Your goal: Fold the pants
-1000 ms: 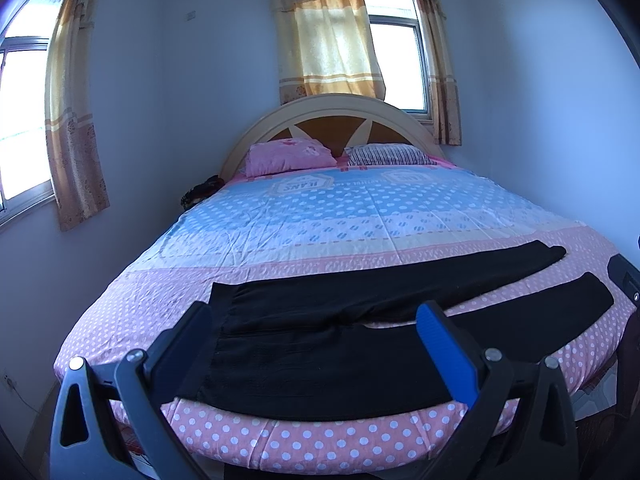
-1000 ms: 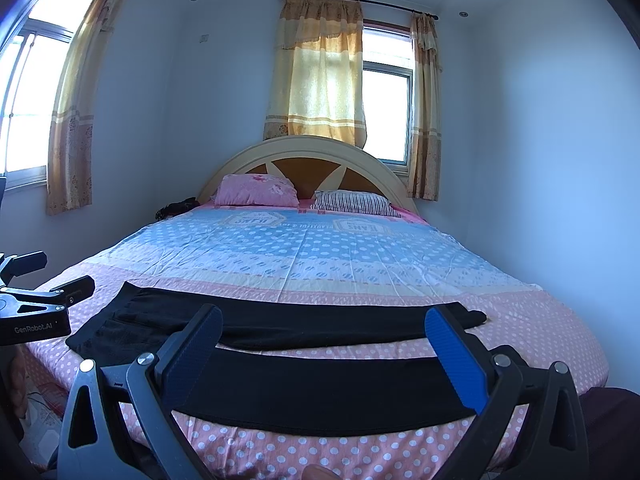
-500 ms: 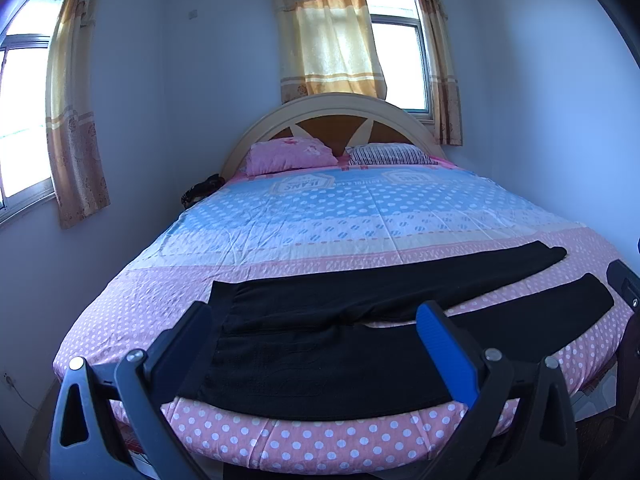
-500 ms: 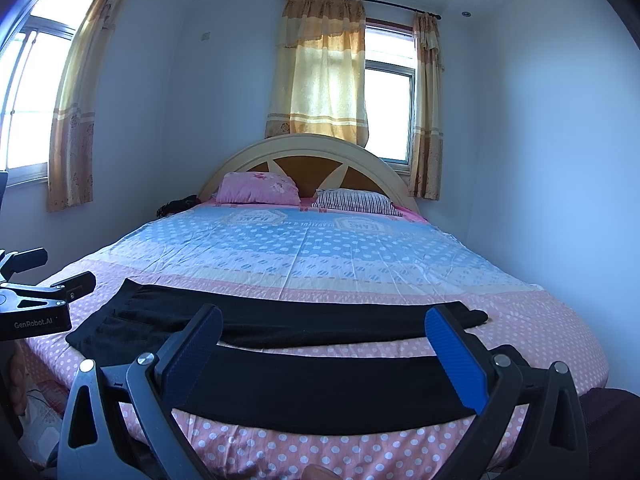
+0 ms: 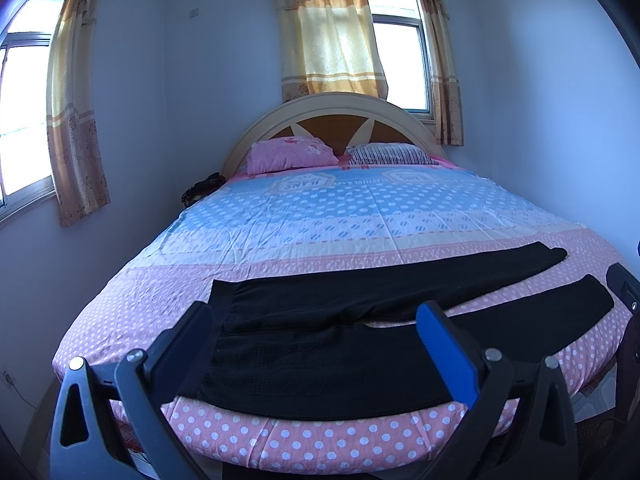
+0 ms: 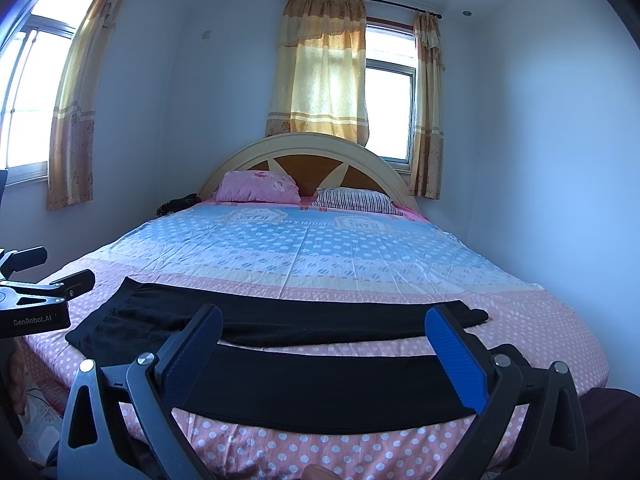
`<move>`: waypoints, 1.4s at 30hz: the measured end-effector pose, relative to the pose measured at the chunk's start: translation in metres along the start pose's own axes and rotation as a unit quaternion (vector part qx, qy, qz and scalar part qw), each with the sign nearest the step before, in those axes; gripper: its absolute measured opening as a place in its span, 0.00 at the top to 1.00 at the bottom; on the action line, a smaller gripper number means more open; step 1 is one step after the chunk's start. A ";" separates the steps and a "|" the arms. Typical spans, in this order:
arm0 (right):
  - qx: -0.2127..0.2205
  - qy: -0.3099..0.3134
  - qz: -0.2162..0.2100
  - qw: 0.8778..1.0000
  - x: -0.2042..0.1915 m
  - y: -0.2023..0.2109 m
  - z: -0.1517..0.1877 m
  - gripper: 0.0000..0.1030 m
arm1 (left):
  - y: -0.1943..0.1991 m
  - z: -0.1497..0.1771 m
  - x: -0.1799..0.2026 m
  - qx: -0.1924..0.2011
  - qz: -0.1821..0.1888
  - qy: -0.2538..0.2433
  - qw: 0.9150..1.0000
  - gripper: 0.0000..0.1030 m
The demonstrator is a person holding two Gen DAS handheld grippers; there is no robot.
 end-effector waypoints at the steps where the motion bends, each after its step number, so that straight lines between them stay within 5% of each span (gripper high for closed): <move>1: 0.000 0.000 -0.001 1.000 0.000 0.000 0.000 0.01 | 0.000 0.000 0.000 0.000 0.000 0.000 1.000 0.00; 19: -0.005 0.003 -0.003 1.000 -0.003 -0.003 0.004 0.01 | -0.001 0.003 -0.003 -0.003 0.000 0.002 1.000 0.00; 24: -0.009 0.011 -0.033 0.999 -0.005 -0.012 0.007 0.01 | -0.008 0.007 -0.007 -0.008 0.002 0.002 1.000 0.00; 27: -0.031 0.011 -0.046 0.998 0.005 -0.032 0.014 0.01 | -0.035 0.007 -0.019 -0.024 -0.001 0.003 1.000 0.00; 36: -0.122 -0.051 -0.039 0.990 0.076 -0.129 0.052 0.02 | -0.154 0.016 -0.142 -0.104 -0.077 0.055 0.990 0.00; 38: -0.145 -0.056 -0.041 0.987 0.090 -0.150 0.061 0.08 | -0.180 0.022 -0.163 -0.124 -0.088 0.052 0.987 0.00; 40: -0.166 -0.054 -0.041 0.984 0.100 -0.167 0.069 0.27 | -0.209 0.030 -0.180 -0.153 -0.083 0.059 0.983 0.03; 42: -0.190 -0.047 -0.033 0.980 0.113 -0.188 0.076 0.31 | -0.233 0.035 -0.192 -0.171 -0.075 0.069 0.980 0.10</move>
Point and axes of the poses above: each gripper's, at about its wrist camera, not at the fingertips, and y roughly against the way its jaws point, x to its right, z to its underside, the point moved 8 cm from there along -y, roughly the way its jaws point, and after that the axes turned 1 degree about z, right-handed, at the moved point
